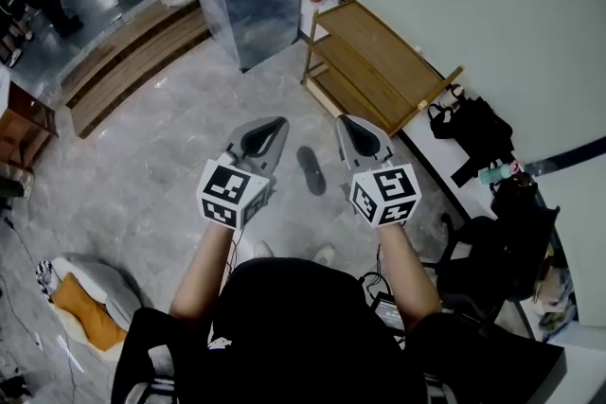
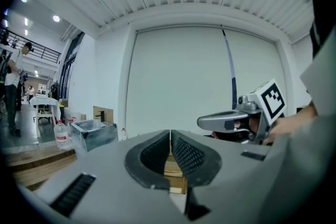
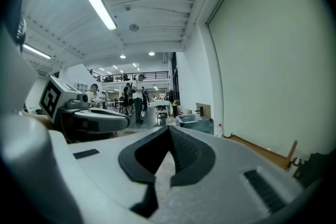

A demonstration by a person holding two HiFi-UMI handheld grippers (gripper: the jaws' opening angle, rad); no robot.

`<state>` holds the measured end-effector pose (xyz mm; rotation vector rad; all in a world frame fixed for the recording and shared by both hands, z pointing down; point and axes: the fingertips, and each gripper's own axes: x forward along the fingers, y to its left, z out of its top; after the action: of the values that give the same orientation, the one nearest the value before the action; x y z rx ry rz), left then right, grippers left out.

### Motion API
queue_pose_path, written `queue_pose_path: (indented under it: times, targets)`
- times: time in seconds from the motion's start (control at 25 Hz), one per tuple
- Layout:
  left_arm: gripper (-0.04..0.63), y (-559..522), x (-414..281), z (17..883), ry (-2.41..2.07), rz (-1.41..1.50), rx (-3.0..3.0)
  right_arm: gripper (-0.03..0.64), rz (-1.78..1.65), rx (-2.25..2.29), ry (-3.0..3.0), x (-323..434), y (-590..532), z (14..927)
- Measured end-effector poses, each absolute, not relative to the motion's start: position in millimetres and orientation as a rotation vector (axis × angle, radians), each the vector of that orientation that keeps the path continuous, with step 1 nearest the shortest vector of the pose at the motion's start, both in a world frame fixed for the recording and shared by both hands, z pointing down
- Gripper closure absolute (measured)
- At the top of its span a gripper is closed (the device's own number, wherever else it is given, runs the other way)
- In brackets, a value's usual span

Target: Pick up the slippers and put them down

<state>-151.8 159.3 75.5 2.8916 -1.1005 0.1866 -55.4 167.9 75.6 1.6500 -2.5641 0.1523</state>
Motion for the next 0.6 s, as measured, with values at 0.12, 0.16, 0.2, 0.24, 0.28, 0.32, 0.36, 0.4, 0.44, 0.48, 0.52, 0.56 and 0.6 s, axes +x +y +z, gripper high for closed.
queue_pose_path:
  times: [0.12,0.16,0.2,0.24,0.28,0.32,0.36,0.4,0.44,0.48,0.52,0.56,0.6]
  targets:
    - [0.588,165,-158,74,-1.094,0.186,2.904,0.618,0.145,1.662,-2.564,-62,173,73]
    - [0.588,167,-160,74,-1.093,0.189,2.907,0.618,0.143,1.665,-2.562,-64,174,72]
    - [0.588,168,-162,73,-1.092,0.189,2.910,0.618,0.140,1.668,-2.559,-66,176,71]
    - [0.588,170,-164,72,-1.088,0.186,2.912,0.618,0.135,1.669,-2.556,-69,177,70]
    - [0.588,171,-166,71,-1.085,0.181,2.914,0.618,0.128,1.668,-2.554,-72,179,69]
    - [0.588,172,-167,70,-1.083,0.176,2.916,0.618,0.124,1.668,-2.554,-74,180,68]
    - [0.588,173,-169,68,-1.082,0.172,2.919,0.618,0.122,1.668,-2.555,-77,181,67]
    - [0.588,173,-170,68,-1.082,0.167,2.921,0.618,0.122,1.669,-2.556,-78,183,67]
    - [0.588,174,-170,67,-1.082,0.163,2.923,0.618,0.122,1.670,-2.556,-79,184,67]
    - [0.588,175,-170,66,-1.084,0.159,2.925,0.618,0.122,1.670,-2.555,-80,185,67]
    - [0.588,176,-170,64,-1.085,0.158,2.928,0.618,0.121,1.670,-2.555,-81,186,67]
    - [0.588,176,-171,64,-1.088,0.159,2.931,0.618,0.121,1.668,-2.554,-81,186,67]
    - [0.588,176,-171,63,-1.091,0.164,2.935,0.618,0.120,1.666,-2.553,-82,187,67]
